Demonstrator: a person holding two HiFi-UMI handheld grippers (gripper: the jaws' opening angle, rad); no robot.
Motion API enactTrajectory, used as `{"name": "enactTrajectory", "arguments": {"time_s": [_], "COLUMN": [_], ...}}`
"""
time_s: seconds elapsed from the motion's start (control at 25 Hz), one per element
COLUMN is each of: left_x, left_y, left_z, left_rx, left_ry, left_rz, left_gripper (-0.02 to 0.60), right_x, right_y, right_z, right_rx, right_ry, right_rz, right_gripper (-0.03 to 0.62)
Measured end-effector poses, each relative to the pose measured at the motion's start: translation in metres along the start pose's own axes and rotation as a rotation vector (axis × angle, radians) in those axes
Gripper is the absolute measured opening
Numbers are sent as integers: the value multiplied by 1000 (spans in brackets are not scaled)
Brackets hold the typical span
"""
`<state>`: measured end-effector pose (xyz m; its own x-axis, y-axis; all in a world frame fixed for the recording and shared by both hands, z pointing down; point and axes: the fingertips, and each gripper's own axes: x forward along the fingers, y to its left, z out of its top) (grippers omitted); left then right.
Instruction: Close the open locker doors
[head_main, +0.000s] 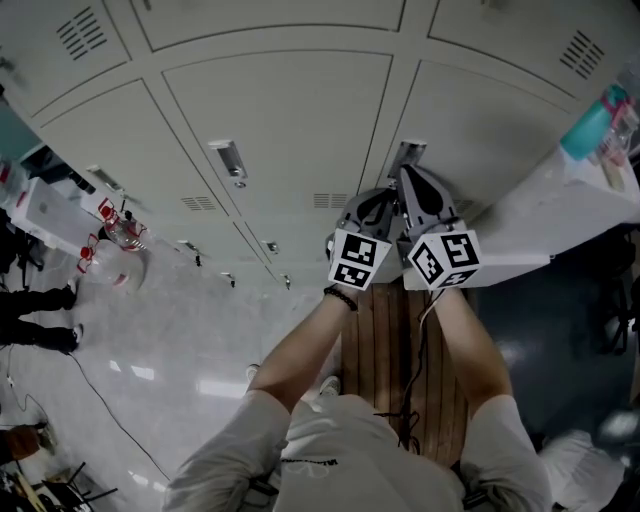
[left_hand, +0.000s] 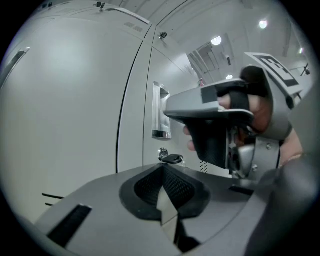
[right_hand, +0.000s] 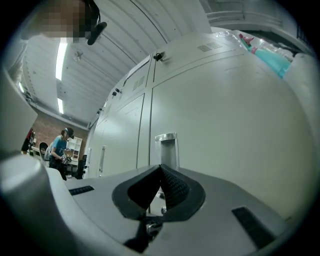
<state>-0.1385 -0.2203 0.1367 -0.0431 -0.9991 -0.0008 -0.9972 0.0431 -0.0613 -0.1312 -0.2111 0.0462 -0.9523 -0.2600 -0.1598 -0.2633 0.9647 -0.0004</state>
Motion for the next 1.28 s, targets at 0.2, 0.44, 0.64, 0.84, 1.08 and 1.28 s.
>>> {"name": "enactTrajectory", "arguments": {"time_s": [0.2, 0.44, 0.64, 0.84, 1.08, 1.28], "left_x": [-3, -59, -161, -266, -359, -394], "left_y": [0, 8, 32, 67, 94, 114], "left_z": [0, 8, 19, 45, 59, 65], "left_rx": [9, 4, -15, -61, -38, -14], "left_ry": [-8, -45, -43, -68, -90, -111], "left_rz": [-25, -41, -6, 107, 240, 298], "left_gripper": [3, 3, 3, 3, 3, 3], "right_x": [-54, -116, -144, -159, -167, -160], "right_y": [14, 41, 72, 103, 131, 155], "right_z": [-16, -29, -22, 2, 35, 47], "right_rx": [-2, 51, 88, 76, 54, 53], "right_ry": [15, 46, 75, 62, 6, -13], "right_rz": [-39, -113, -151, -166, -146, -113], "right_gripper": [9, 9, 9, 9, 9, 9]}}
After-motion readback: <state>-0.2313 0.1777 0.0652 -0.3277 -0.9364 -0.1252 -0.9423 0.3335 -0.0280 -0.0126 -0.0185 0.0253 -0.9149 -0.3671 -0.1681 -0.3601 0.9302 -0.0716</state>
